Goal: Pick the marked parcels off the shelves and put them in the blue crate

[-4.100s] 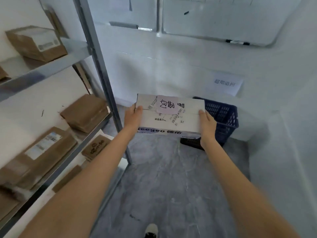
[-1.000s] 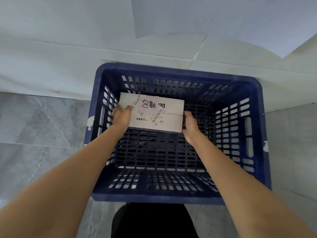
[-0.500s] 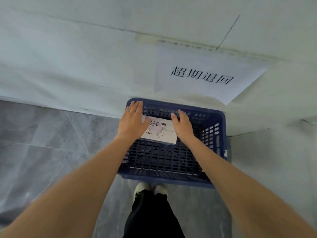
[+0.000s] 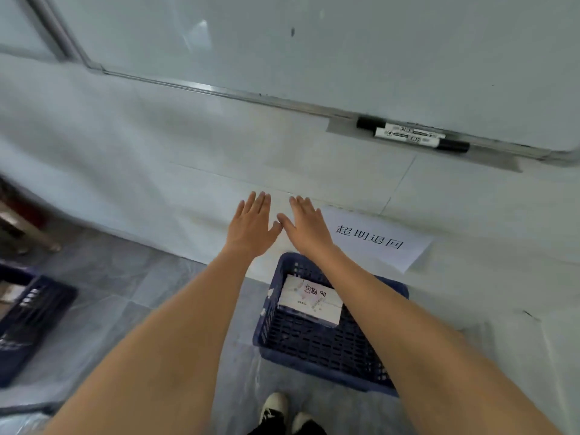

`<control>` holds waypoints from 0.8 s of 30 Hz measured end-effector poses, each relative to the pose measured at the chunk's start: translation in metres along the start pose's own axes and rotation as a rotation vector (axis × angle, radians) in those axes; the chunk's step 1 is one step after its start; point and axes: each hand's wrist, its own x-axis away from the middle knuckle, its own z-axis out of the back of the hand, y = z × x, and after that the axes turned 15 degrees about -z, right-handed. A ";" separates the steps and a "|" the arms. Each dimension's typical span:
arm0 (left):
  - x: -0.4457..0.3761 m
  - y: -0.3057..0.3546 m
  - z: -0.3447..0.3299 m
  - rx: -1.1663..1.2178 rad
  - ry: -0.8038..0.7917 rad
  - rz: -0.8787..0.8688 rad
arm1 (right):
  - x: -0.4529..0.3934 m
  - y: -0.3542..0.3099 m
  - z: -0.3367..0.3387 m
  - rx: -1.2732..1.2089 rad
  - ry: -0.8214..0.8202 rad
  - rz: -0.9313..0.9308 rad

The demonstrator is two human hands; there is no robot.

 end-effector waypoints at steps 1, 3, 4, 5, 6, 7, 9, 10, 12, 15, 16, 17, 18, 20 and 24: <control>0.007 -0.001 0.009 -0.008 0.018 0.027 | 0.003 -0.012 0.003 0.009 0.001 0.036; 0.026 -0.005 0.025 -0.023 0.050 0.097 | 0.009 -0.033 0.007 0.029 -0.013 0.113; 0.036 -0.008 0.033 -0.030 0.069 0.136 | 0.013 -0.043 0.009 0.045 -0.020 0.155; 0.047 -0.011 0.042 -0.038 0.092 0.178 | 0.017 -0.053 0.011 0.065 -0.025 0.199; 0.058 -0.015 0.052 -0.046 0.117 0.222 | 0.022 -0.064 0.014 0.084 -0.031 0.245; 0.071 -0.020 0.064 -0.054 0.143 0.269 | 0.027 -0.076 0.017 0.099 -0.037 0.291; 0.102 -0.026 0.088 -0.075 0.196 0.372 | 0.040 -0.101 0.022 0.119 -0.051 0.391; 0.119 -0.029 0.100 -0.090 0.223 0.423 | 0.048 -0.115 0.024 0.122 -0.059 0.446; 0.157 -0.032 0.122 -0.127 0.268 0.521 | 0.068 -0.144 0.026 0.114 -0.077 0.561; 0.224 -0.030 0.152 -0.175 0.306 0.675 | 0.107 -0.190 0.025 0.113 -0.106 0.731; 0.249 -0.029 0.161 -0.197 0.316 0.722 | 0.123 -0.206 0.023 0.111 -0.120 0.787; 0.274 -0.027 0.169 -0.219 0.324 0.771 | 0.140 -0.221 0.020 0.107 -0.135 0.843; 0.300 -0.025 0.176 -0.237 0.337 0.823 | 0.158 -0.237 0.018 0.103 -0.147 0.903; 0.350 -0.021 0.190 -0.260 0.369 0.934 | 0.197 -0.264 0.011 0.096 -0.161 1.023; 0.441 -0.005 0.210 -0.332 0.388 1.127 | 0.278 -0.310 -0.007 0.091 -0.192 1.237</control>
